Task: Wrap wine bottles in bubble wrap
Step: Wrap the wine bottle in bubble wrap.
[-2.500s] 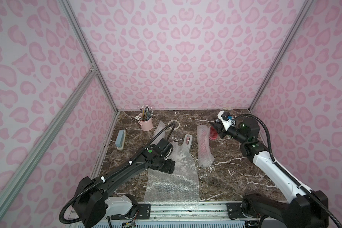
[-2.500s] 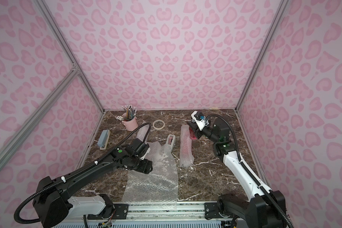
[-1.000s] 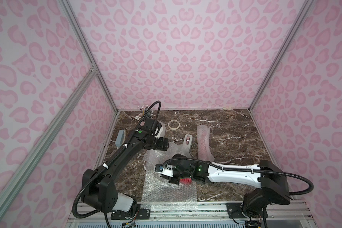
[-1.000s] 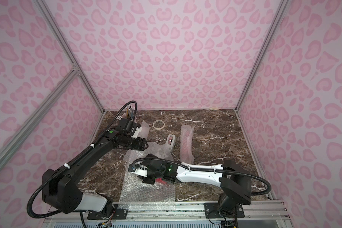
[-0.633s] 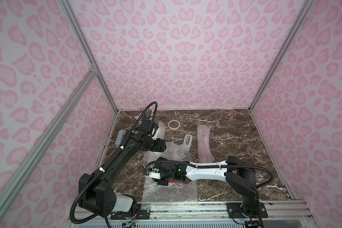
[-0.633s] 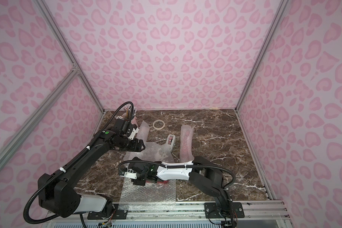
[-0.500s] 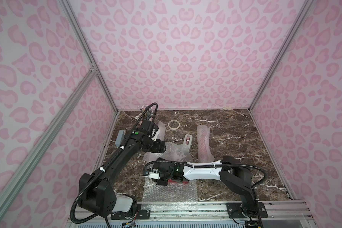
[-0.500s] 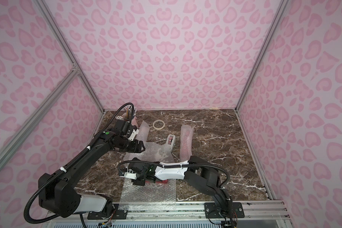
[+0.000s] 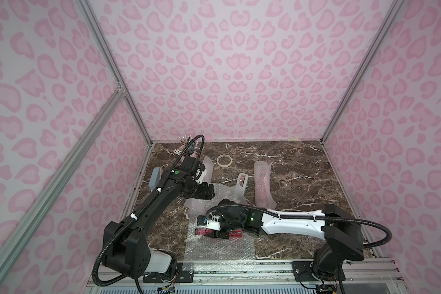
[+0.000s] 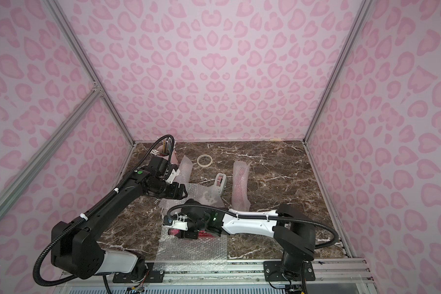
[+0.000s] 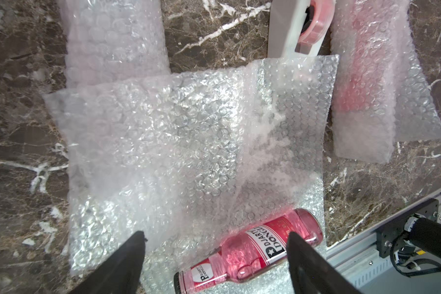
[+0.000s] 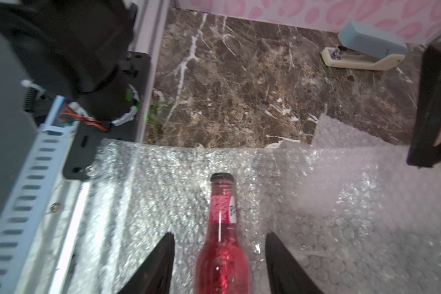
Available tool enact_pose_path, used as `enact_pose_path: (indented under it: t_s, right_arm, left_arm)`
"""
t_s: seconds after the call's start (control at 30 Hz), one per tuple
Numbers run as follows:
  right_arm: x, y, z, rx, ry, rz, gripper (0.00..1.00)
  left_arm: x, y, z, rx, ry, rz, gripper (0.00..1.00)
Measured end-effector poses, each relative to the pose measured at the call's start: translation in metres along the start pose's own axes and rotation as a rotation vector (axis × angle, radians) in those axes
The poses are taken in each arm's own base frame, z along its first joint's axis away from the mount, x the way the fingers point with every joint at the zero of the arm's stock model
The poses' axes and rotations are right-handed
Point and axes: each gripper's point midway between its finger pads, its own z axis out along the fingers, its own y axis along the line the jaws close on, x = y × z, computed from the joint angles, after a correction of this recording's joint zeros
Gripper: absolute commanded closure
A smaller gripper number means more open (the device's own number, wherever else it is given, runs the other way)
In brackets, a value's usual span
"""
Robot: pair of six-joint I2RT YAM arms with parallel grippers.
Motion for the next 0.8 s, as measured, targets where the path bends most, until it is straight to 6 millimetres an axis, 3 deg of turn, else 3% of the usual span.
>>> enact_pose_path:
  t_s: [0.17,0.27,0.43,0.63,0.8]
  right_arm:
    - [0.049,0.05,0.006,-0.14,0.096,-0.022,0.37]
    - [0.075,0.058,0.014,-0.162,0.16,-0.014,0.35]
    - [0.099,0.062,0.027,-0.181,0.22,-0.013,0.37]
    - [0.106,0.058,0.038,-0.181,0.228,-0.011,0.54]
    - [0.104,0.05,0.044,-0.167,0.212,-0.01,0.85]
  left_arm:
    - [0.001,-0.002,0.001,0.014,0.005,0.006,0.12]
    - [0.0,-0.005,0.0,0.027,0.004,0.006,0.12]
    - [-0.001,-0.008,-0.002,0.041,0.001,0.008,0.11]
    - [-0.001,-0.009,-0.002,0.048,0.003,0.008,0.11]
    - [-0.001,-0.01,-0.002,0.051,0.004,0.007,0.11]
